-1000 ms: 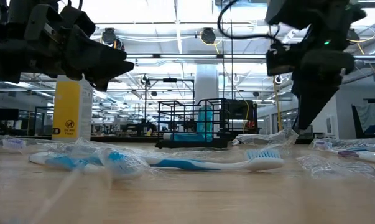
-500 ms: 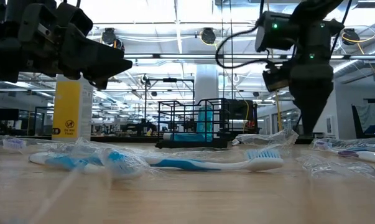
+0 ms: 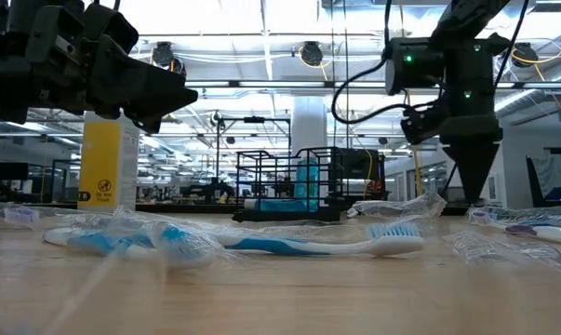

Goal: Pick & Place toothbrushing station
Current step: Put the blue toothbrush into the wire organizer

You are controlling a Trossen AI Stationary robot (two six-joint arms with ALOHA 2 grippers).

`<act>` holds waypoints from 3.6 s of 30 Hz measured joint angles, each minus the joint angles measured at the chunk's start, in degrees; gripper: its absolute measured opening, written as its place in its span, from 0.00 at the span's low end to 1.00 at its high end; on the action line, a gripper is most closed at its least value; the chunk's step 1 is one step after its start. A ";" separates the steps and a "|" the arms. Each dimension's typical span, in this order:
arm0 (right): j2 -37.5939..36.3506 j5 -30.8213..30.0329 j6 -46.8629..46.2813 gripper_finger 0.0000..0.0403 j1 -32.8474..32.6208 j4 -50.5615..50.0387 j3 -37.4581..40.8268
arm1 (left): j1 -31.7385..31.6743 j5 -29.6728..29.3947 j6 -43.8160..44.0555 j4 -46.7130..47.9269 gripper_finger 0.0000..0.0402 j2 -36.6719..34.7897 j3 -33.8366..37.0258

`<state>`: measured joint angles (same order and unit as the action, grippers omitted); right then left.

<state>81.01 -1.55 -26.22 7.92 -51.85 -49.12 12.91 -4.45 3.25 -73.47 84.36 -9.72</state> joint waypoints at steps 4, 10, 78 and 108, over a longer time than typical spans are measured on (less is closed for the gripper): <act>-0.70 -3.03 -0.05 0.47 -0.02 -4.86 0.00 | 0.00 0.00 -0.01 0.00 0.42 0.00 0.00; -4.73 -4.47 -1.65 0.47 -0.02 -4.53 0.00 | 0.00 -0.02 -0.02 0.04 0.42 0.00 0.00; -6.23 0.16 -4.57 0.39 2.78 5.55 8.94 | 0.00 -0.11 0.42 0.39 0.42 0.00 -0.02; -6.64 -1.89 -1.24 0.02 2.70 18.70 15.98 | 0.00 -0.15 0.22 0.48 0.42 0.00 -0.02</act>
<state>74.37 -3.44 -27.46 10.63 -33.15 -33.15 12.91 -4.60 3.46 -73.00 84.36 -9.74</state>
